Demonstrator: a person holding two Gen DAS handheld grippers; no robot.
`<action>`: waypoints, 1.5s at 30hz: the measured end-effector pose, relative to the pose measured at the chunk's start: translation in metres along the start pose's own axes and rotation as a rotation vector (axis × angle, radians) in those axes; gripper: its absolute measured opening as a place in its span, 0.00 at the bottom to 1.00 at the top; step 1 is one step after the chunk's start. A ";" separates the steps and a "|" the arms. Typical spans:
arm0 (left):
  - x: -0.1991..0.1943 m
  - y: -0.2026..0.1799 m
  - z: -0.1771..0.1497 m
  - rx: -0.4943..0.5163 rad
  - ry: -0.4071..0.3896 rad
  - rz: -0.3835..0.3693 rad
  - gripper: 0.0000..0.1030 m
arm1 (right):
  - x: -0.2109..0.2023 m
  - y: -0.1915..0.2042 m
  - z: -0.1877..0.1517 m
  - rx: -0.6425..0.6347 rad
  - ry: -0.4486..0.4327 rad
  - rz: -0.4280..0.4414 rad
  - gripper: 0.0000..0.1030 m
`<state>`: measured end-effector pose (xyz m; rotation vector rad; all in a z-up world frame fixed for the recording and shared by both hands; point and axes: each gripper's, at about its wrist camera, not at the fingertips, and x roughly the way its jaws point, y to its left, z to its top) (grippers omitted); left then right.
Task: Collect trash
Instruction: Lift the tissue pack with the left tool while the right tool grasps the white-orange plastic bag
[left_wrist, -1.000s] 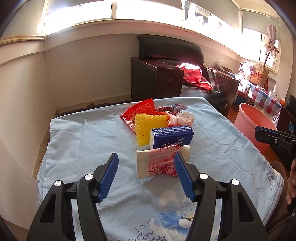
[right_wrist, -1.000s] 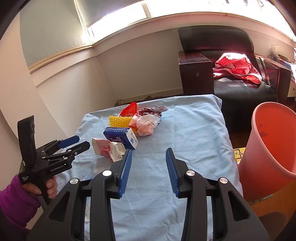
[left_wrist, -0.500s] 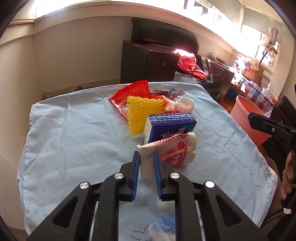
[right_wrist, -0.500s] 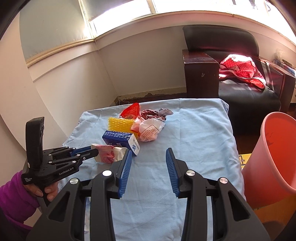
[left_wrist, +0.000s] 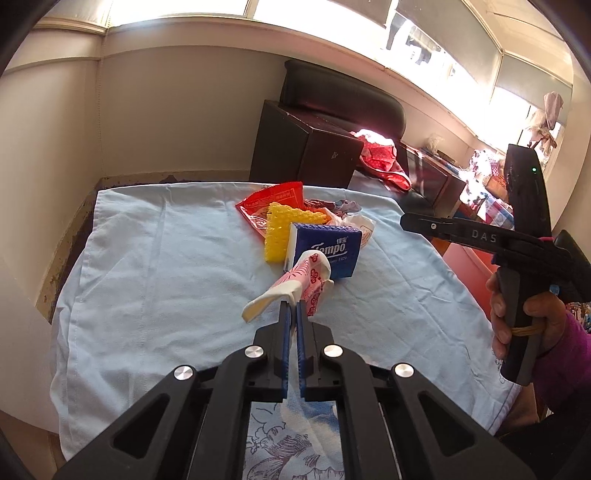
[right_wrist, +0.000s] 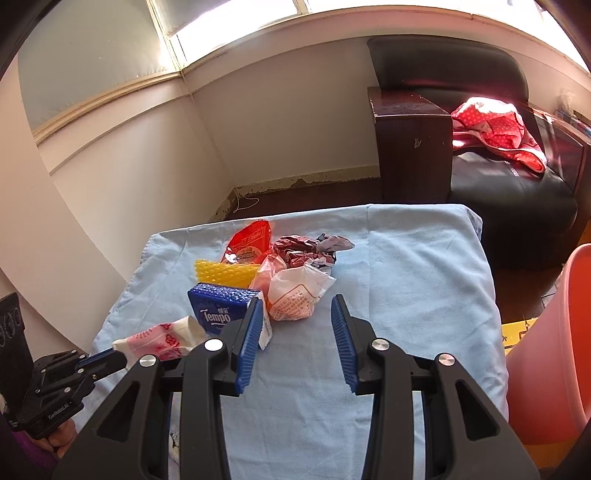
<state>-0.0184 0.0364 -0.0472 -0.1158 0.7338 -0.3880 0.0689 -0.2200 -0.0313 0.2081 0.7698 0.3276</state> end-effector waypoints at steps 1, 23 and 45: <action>-0.002 0.002 0.000 -0.009 0.000 0.004 0.03 | 0.006 -0.003 0.002 0.010 0.011 0.006 0.38; -0.009 0.000 0.000 -0.040 0.001 0.027 0.03 | 0.051 -0.001 0.008 0.019 0.071 0.046 0.10; -0.035 -0.072 0.012 0.065 -0.127 -0.020 0.03 | -0.079 -0.009 -0.048 -0.031 -0.058 -0.062 0.09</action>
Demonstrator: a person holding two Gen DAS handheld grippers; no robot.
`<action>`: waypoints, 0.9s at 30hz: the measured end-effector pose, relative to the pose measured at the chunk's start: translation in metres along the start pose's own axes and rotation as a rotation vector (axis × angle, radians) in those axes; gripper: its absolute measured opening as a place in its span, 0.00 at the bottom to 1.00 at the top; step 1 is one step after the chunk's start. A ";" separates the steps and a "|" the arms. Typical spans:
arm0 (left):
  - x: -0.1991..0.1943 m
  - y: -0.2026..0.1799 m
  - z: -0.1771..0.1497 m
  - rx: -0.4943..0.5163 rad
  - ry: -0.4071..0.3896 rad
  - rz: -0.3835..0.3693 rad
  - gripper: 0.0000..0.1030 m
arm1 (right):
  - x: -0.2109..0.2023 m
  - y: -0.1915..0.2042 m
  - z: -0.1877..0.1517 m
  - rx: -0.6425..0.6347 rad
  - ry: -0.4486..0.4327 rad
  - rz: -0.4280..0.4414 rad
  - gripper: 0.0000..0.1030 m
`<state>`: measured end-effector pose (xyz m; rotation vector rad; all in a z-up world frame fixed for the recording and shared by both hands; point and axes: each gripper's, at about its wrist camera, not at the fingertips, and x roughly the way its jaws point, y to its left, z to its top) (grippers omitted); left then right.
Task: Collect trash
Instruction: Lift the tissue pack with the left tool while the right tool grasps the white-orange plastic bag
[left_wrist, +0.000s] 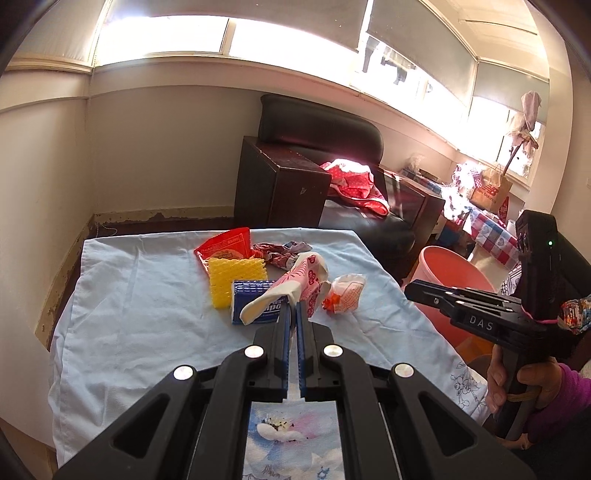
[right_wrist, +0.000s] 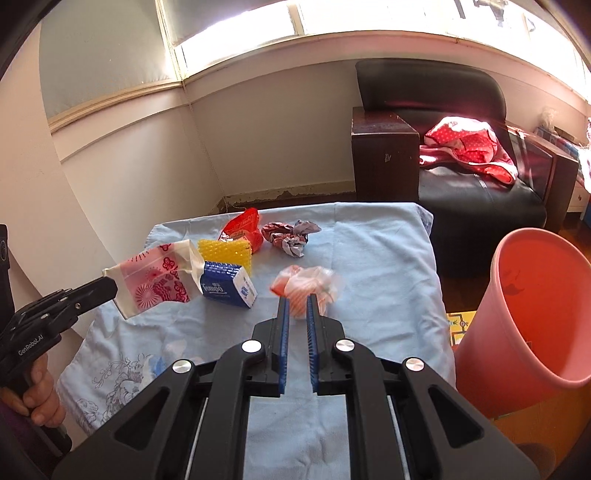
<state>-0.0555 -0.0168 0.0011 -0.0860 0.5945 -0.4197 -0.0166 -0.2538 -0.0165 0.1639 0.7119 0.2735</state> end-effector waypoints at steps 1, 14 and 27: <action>-0.001 -0.001 0.000 -0.001 0.000 0.000 0.03 | 0.002 -0.003 -0.002 0.015 0.018 0.012 0.09; 0.017 0.009 0.000 -0.026 0.041 0.007 0.03 | 0.057 -0.024 0.018 0.091 0.114 0.050 0.43; 0.033 0.025 -0.002 -0.058 0.073 0.022 0.03 | 0.099 -0.027 0.019 0.091 0.166 0.068 0.32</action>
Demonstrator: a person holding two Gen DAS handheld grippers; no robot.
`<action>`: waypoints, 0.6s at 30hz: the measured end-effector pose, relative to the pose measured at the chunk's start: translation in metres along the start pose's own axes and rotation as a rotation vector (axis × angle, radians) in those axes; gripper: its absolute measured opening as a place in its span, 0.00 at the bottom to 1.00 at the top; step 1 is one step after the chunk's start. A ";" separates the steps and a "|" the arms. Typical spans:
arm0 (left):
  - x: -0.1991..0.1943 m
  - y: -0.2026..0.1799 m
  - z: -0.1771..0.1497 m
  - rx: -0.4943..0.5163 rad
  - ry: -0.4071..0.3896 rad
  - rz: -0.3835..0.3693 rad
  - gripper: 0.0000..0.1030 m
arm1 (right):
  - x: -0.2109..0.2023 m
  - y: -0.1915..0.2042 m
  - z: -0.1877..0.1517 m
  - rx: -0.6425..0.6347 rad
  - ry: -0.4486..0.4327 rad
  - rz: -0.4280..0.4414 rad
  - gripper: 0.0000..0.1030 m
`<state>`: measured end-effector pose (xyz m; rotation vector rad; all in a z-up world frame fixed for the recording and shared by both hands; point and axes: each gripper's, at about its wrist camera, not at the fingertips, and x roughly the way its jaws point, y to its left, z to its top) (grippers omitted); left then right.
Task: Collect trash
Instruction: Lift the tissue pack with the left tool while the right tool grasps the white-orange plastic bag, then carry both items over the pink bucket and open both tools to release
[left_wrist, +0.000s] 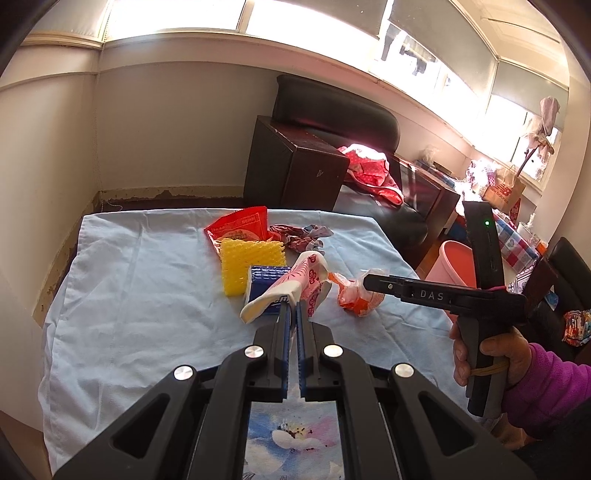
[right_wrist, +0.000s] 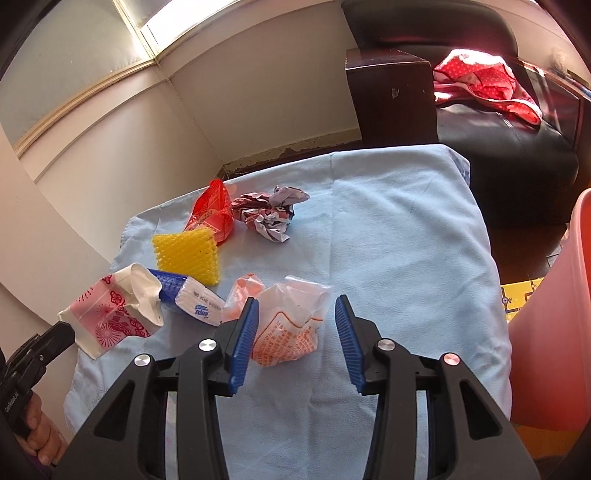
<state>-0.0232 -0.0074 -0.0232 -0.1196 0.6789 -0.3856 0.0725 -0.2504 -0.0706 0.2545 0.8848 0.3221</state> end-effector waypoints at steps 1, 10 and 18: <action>0.000 -0.001 0.000 0.002 -0.001 -0.002 0.03 | -0.002 0.004 -0.003 -0.021 -0.006 -0.016 0.29; -0.007 -0.017 0.004 0.031 -0.027 -0.013 0.03 | -0.044 0.017 -0.015 -0.077 -0.113 -0.061 0.10; -0.004 -0.055 0.017 0.085 -0.065 -0.060 0.03 | -0.107 0.010 -0.021 -0.086 -0.257 -0.151 0.10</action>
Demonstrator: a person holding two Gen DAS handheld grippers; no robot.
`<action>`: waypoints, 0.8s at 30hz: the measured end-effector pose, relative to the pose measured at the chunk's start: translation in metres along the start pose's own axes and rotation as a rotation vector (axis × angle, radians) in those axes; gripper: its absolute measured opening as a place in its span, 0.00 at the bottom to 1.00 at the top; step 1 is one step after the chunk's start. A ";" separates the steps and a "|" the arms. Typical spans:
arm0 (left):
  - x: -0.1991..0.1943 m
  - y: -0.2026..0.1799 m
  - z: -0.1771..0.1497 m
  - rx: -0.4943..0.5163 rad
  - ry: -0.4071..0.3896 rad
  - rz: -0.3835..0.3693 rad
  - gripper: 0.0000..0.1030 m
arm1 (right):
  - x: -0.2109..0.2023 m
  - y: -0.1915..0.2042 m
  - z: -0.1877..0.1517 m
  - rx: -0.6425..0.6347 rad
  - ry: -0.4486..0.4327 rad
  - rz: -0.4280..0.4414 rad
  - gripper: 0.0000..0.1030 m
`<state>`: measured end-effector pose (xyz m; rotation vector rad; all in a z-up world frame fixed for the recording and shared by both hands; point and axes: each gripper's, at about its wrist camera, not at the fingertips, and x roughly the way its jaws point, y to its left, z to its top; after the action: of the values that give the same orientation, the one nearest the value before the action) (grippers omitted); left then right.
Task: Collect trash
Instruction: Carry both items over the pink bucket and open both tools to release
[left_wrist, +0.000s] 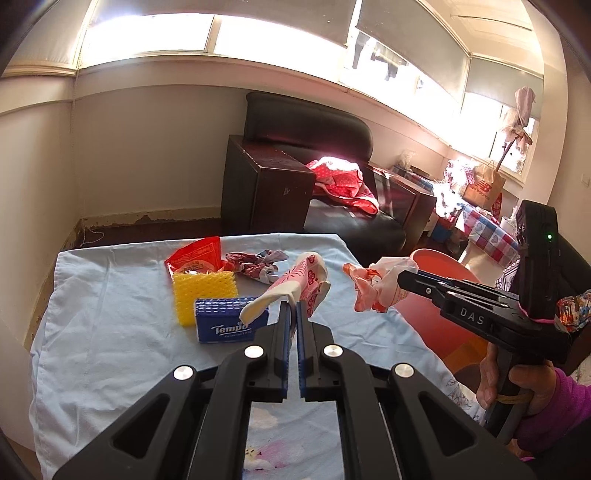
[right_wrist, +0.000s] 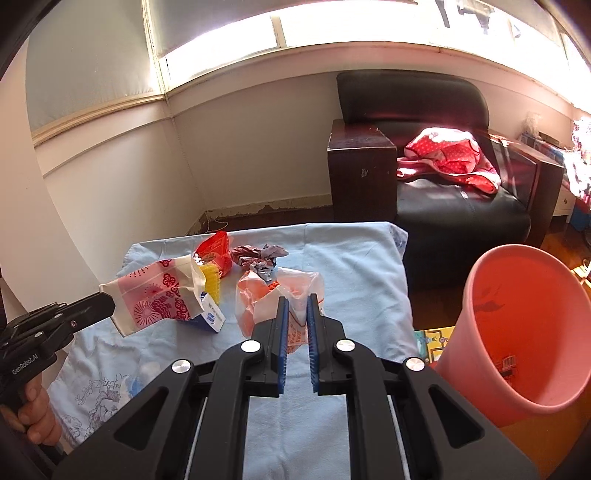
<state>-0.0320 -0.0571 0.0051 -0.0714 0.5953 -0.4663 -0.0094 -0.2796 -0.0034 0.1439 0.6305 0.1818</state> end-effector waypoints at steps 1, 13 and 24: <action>0.002 -0.006 0.002 0.008 -0.004 -0.010 0.03 | -0.006 -0.004 0.001 0.002 -0.014 -0.017 0.10; 0.038 -0.096 0.028 0.122 -0.028 -0.152 0.03 | -0.065 -0.082 0.000 0.113 -0.127 -0.236 0.10; 0.089 -0.168 0.035 0.213 0.025 -0.253 0.03 | -0.086 -0.141 -0.015 0.201 -0.150 -0.374 0.10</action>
<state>-0.0154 -0.2492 0.0199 0.0631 0.5605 -0.7746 -0.0687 -0.4336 0.0070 0.2282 0.5149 -0.2520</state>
